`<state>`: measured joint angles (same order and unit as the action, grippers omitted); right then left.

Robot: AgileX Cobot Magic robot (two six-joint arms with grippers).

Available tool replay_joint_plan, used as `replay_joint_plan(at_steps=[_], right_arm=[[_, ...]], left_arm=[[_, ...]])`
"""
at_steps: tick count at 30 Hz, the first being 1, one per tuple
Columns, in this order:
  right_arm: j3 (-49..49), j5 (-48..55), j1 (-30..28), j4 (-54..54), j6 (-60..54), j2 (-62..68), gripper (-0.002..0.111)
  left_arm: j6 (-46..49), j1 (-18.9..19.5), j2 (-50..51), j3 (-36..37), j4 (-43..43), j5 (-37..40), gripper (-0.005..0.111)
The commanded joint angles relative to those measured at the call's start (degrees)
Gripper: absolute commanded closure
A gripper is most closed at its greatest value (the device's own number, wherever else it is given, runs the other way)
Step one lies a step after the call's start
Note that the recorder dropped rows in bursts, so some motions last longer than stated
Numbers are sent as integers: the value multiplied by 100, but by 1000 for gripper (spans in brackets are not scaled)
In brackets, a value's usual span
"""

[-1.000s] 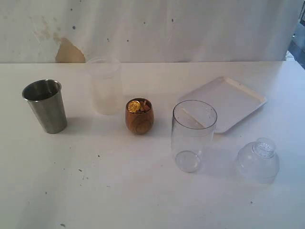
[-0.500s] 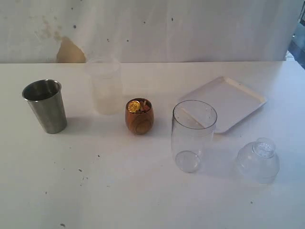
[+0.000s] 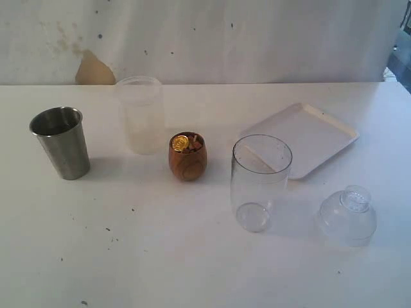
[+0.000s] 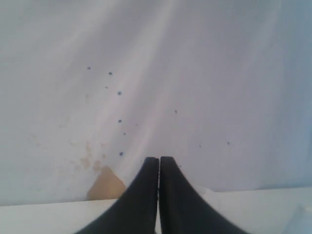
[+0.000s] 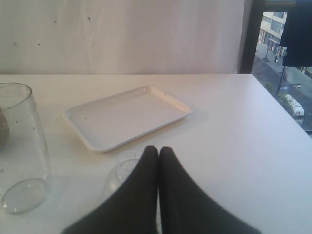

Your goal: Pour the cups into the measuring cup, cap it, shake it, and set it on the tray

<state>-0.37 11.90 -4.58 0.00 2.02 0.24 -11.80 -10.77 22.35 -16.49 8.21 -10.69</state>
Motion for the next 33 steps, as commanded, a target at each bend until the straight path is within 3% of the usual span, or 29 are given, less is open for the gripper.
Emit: replay_joint_plan(at_steps=[1, 9, 20, 23, 29, 33], right_arm=[[37, -31, 8, 0, 17, -24, 108], [37, -31, 8, 0, 17, -24, 108], [37, -31, 8, 0, 17, -24, 108], [37, -31, 8, 0, 17, -24, 108], [37, -31, 8, 0, 17, -24, 108], [37, -31, 8, 0, 17, -24, 108]], left_arm=[[-8, -494, 359, -29, -5, -150, 106], [30, -1185, 1331, -29, -5, -1095, 106], [-90, -1195, 2990, -29, -5, -2305, 105], [-138, -1195, 3456, -29, 105, -2625, 92], [-138, -1195, 4284, -29, 544, -3541, 39], [-138, -1195, 4708, -29, 557, -3973, 16]])
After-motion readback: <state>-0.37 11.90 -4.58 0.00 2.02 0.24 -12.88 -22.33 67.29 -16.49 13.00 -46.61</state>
